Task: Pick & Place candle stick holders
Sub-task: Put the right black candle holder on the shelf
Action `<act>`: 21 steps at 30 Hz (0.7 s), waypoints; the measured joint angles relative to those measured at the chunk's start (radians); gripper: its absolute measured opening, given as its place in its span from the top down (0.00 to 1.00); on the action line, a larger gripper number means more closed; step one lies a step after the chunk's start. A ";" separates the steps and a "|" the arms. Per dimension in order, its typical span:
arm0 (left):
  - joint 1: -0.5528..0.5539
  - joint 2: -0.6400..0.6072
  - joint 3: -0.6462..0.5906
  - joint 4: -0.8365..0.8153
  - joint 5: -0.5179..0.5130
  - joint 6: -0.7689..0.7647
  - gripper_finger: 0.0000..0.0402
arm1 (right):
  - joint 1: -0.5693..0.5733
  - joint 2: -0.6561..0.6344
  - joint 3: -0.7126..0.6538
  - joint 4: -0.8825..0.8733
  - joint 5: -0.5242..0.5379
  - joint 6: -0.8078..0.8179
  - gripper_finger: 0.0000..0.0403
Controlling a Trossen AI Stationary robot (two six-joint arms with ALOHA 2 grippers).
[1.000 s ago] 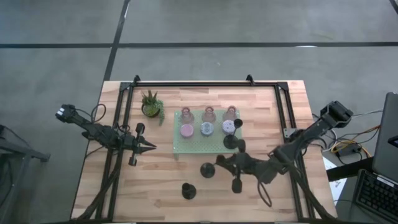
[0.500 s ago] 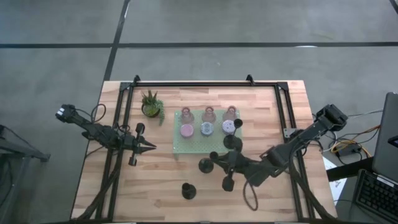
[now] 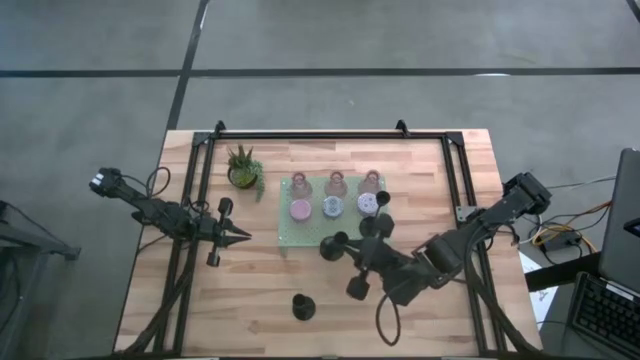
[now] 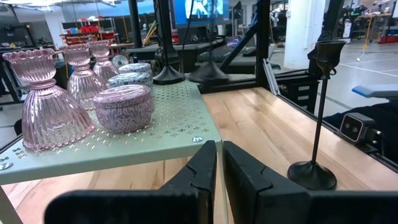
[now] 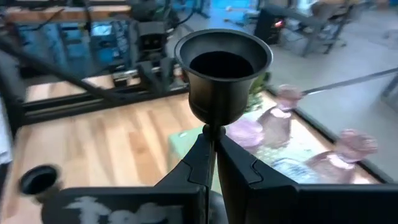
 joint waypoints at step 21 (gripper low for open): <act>0.000 0.000 0.000 0.000 0.000 0.000 0.92 | -0.085 -0.003 -0.031 -0.002 0.069 0.029 0.97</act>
